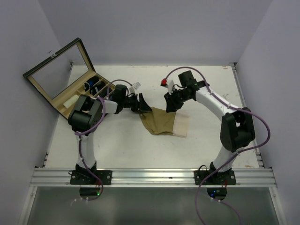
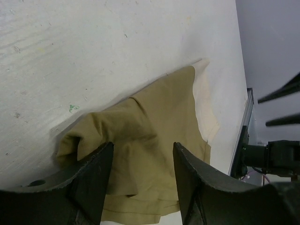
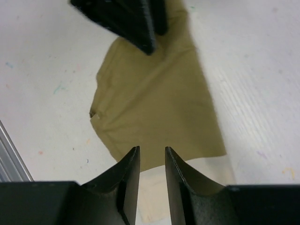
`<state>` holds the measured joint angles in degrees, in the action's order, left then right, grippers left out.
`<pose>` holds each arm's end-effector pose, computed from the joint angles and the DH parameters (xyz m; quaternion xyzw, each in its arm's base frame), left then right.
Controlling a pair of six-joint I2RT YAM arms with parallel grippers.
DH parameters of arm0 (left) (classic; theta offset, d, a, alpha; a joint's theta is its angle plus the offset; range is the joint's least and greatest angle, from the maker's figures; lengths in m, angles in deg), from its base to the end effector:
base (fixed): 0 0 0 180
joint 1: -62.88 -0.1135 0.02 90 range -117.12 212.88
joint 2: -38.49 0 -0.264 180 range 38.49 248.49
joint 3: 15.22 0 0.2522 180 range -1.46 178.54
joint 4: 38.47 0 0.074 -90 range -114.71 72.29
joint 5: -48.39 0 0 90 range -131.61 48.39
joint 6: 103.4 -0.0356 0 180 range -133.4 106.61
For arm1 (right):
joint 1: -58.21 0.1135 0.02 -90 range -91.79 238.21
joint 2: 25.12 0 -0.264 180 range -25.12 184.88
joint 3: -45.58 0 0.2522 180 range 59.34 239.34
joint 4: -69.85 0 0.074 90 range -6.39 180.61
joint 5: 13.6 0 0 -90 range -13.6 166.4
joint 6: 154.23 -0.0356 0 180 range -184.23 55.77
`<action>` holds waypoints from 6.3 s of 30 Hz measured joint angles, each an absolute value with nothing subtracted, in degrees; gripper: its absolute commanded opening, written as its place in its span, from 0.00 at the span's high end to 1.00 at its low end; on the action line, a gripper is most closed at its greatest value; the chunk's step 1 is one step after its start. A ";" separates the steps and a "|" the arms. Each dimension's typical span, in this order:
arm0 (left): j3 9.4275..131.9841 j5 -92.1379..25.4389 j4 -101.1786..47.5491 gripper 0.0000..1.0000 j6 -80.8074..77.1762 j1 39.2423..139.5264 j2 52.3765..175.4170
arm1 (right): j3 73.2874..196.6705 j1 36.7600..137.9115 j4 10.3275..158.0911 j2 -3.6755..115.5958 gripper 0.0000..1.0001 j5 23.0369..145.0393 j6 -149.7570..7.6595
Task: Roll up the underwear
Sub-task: Fold the underwear
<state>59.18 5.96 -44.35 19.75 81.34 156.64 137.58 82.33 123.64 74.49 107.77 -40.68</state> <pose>0.3750 -0.1529 0.1117 0.0707 0.8379 -0.5012 0.2043 0.3247 0.1657 0.2487 -0.4381 0.8264 0.2632 0.2365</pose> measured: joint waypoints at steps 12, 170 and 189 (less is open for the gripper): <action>59.88 5.72 -41.25 0.38 14.85 81.34 155.76 | 137.12 76.10 114.38 90.51 0.72 112.65 -59.61; 44.93 -15.04 -14.23 0.48 -64.90 108.58 130.06 | 103.42 76.58 126.57 50.12 0.55 102.05 -8.36; 39.49 -13.91 -18.27 0.46 -60.79 103.96 121.49 | 99.81 87.16 116.56 55.89 0.62 97.11 -1.56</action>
